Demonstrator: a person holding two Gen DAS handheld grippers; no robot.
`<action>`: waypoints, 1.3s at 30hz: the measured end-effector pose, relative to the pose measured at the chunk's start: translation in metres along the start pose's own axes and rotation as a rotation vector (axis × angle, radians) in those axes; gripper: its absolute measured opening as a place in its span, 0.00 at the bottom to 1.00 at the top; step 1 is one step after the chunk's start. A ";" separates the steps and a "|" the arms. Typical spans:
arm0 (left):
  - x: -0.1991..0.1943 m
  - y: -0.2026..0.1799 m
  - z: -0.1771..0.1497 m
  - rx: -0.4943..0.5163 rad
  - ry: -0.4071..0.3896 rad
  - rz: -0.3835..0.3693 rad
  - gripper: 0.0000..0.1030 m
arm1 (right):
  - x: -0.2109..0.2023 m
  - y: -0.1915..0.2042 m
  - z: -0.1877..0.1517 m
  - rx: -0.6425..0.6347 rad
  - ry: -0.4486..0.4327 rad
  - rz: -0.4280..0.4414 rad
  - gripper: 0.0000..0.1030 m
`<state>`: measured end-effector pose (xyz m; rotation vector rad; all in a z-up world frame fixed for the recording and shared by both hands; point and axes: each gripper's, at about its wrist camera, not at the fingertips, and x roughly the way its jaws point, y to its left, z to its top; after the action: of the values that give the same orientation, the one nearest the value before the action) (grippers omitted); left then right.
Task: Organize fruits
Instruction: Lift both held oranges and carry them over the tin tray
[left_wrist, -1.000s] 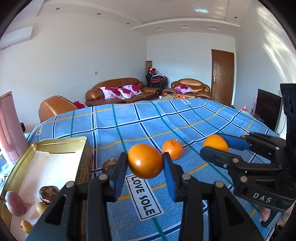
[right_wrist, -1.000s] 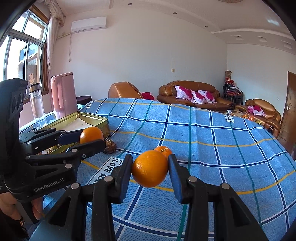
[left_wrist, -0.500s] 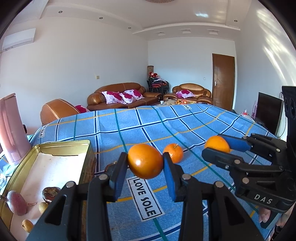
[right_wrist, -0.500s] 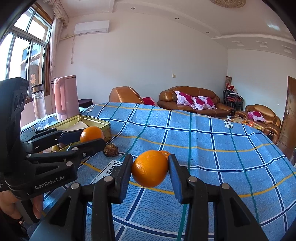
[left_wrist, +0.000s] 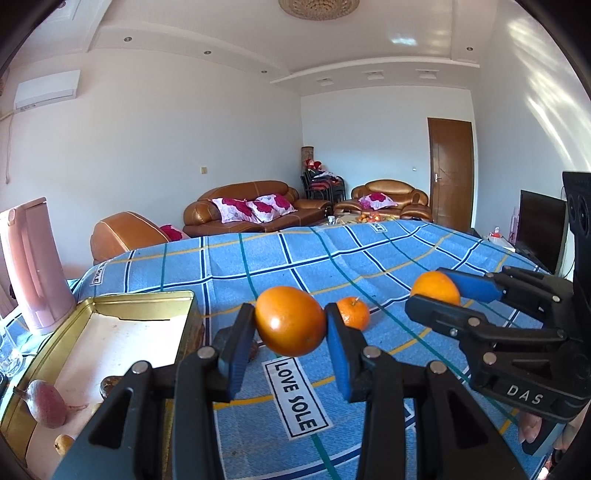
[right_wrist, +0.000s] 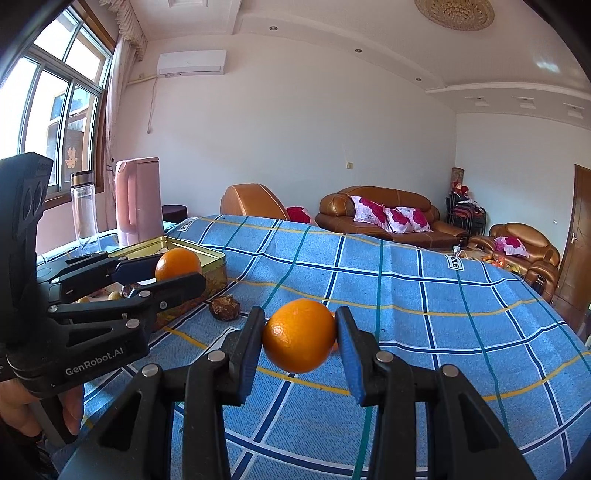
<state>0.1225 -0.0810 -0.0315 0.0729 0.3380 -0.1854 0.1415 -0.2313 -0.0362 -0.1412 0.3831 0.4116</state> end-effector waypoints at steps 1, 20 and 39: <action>0.000 0.000 0.000 0.000 -0.002 0.000 0.39 | 0.000 0.000 0.000 -0.002 -0.003 0.000 0.40; -0.013 -0.004 0.000 0.023 -0.047 0.018 0.39 | -0.011 0.007 0.001 -0.030 -0.055 -0.002 0.40; -0.018 0.006 -0.001 0.008 -0.033 0.025 0.39 | -0.005 0.022 0.004 -0.039 -0.052 0.026 0.40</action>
<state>0.1067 -0.0724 -0.0265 0.0823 0.3033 -0.1631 0.1295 -0.2127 -0.0320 -0.1635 0.3256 0.4477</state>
